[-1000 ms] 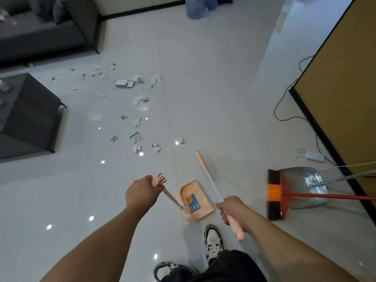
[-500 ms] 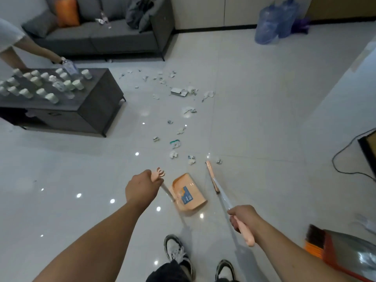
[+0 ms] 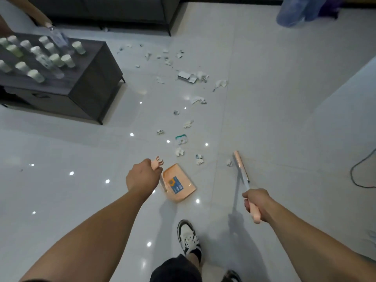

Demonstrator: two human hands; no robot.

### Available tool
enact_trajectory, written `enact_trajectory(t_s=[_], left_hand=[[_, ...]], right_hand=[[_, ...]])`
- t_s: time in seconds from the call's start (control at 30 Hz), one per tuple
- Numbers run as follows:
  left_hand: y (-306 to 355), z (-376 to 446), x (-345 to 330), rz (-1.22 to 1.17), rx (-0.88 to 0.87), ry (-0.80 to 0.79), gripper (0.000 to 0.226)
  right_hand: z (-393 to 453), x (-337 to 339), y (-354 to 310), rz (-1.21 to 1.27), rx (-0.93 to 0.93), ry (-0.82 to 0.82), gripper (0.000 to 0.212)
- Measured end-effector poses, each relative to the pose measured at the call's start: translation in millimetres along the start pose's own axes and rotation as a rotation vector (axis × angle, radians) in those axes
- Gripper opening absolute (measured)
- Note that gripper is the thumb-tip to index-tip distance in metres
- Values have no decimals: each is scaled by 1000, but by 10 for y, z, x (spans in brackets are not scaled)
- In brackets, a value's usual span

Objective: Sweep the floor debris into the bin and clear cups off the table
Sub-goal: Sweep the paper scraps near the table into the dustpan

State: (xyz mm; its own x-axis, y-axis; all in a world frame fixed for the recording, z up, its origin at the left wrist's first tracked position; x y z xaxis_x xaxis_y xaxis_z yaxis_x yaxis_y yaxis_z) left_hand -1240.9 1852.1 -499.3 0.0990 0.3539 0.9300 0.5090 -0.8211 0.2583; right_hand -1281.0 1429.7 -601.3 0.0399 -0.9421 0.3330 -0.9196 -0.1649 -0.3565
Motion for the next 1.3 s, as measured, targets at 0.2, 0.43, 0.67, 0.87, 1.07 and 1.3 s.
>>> enact_trajectory(t_s=[0.2,0.43,0.67,0.87,1.07,1.3], left_hand=[[-157,625,3,18,12,-16,25],[-180,1034,169,-2,34,-52,22],[-192,1163,376,-32,84,-43,19],[-325,1299,483,-155,246,6,16],[-372,1265,415,-188,466,48,20],[-24,1426,202,-131,506,45,23]], right_hand=[[70,-793,-5,-157,-105,-120,1],[-318,-1035,-146,-379,-102,-293,16],[-373,-1129,-888,-419,8,-366,32],[2,-1329,-1816,-464,192,-318,6],[660,-1449,-2913,-545,318,-290,10],[953,-1532,-2961,-837,216,-376,9]])
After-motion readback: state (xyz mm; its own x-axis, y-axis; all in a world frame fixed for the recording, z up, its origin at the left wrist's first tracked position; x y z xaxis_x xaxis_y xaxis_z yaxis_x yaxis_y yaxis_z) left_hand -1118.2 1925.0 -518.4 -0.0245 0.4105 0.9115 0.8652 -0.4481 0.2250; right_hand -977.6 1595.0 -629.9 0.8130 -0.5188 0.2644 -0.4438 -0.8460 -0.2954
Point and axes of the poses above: each hand's wrist, its own z-axis towards the middle knuckle, its own x-axis out of the back of the hand, y = z × x, the point moved 10 cm from there along z, towards the middle knuckle, and after that the axes turned 2 degrees about -x, right-handed, at the moved point
